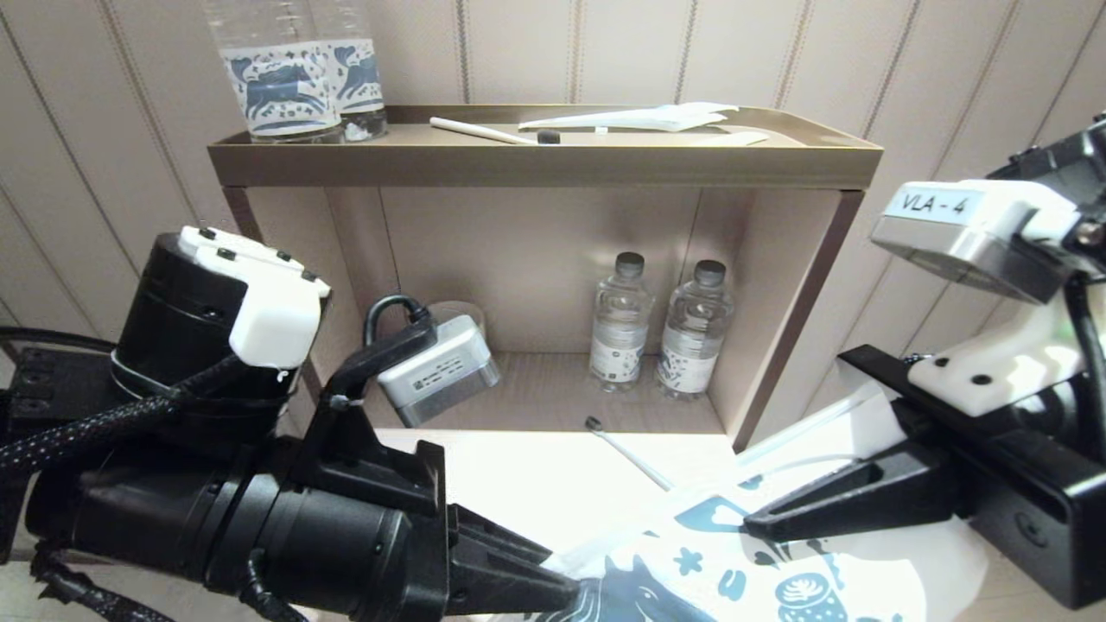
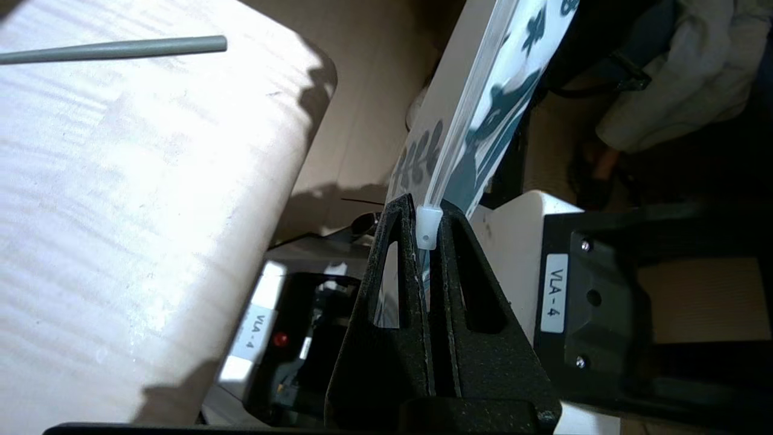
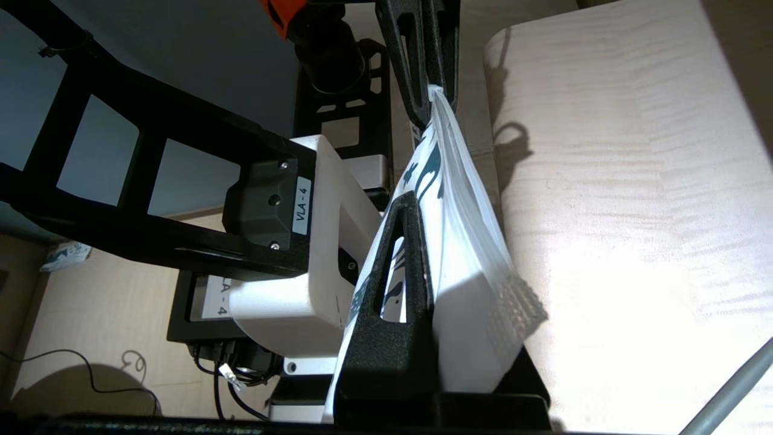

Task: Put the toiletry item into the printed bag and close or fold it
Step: Open the storage bag

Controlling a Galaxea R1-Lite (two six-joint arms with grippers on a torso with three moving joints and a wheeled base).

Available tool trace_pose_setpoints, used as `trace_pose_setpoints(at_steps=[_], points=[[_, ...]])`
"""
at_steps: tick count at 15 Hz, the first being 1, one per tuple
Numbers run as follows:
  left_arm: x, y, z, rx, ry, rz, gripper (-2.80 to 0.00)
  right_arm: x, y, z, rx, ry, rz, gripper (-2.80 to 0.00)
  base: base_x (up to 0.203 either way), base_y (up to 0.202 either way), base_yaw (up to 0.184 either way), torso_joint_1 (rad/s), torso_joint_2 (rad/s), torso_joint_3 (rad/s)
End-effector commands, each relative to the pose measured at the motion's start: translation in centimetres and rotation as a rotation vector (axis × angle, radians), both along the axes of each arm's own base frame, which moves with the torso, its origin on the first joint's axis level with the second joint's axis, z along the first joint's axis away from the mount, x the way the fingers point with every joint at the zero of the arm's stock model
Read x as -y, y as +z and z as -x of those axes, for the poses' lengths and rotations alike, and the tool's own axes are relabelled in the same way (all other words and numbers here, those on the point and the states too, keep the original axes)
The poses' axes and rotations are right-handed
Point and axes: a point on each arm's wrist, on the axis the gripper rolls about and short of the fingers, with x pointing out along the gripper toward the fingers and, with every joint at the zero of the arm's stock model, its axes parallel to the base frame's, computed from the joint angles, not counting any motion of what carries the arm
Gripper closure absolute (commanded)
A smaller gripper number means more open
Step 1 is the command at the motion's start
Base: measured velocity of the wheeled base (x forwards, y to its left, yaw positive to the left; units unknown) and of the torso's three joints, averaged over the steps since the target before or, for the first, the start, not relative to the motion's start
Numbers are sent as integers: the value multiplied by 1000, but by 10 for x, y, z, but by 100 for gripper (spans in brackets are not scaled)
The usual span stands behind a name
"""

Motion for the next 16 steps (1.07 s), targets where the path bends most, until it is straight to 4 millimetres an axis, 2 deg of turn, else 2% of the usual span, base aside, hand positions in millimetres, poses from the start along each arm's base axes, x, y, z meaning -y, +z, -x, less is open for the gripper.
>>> trace_pose_setpoints(at_steps=[1,8,16], points=[[-11,-4,5,4,14,8,0,3,2,3,7,-1,-7,0,0,0,0,0,0,0],[-28,-16,10,-14,50,-7,0,14,-6,4,-24,-22,-15,0,0,0,0,0,0,0],[-19,-11,3,-19,4,29,0,12,-2,5,-11,-9,-23,0,0,0,0,0,0,0]])
